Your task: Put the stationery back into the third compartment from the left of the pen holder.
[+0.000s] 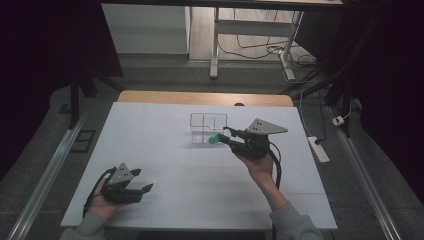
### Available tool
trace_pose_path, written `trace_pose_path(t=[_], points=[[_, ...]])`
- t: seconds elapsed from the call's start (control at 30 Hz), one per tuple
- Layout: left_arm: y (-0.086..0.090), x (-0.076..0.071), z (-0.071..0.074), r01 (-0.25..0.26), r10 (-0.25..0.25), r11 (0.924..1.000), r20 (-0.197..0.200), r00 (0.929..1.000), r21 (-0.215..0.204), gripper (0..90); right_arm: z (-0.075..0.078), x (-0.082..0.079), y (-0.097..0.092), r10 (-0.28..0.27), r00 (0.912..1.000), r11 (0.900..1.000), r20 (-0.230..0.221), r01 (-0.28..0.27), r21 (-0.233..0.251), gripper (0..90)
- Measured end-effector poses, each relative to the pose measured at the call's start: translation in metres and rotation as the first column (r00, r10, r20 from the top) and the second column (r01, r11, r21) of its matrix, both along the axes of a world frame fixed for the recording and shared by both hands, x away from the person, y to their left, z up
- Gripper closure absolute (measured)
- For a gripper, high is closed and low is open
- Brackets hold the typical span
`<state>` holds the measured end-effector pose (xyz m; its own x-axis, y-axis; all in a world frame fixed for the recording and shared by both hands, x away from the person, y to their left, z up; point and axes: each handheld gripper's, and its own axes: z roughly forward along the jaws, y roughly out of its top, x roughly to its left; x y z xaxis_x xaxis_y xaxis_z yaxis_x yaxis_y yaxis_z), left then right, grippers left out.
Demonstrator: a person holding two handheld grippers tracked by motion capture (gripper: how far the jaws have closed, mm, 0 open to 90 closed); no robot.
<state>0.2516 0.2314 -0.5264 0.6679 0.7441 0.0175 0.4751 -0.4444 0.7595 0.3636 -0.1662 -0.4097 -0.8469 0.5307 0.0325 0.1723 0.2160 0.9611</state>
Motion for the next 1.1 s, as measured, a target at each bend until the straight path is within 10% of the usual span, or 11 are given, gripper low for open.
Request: trace_pose_path(t=[1.1], points=[[-0.002, 0.004, 0.000, -0.005, 0.005, 1.0000, -0.001, 1.0000, 0.001, 28.9, 0.002, 0.056, -0.003, -0.155, 0.9870, 0.9866, 0.041, 0.157, -0.044, 63.8]])
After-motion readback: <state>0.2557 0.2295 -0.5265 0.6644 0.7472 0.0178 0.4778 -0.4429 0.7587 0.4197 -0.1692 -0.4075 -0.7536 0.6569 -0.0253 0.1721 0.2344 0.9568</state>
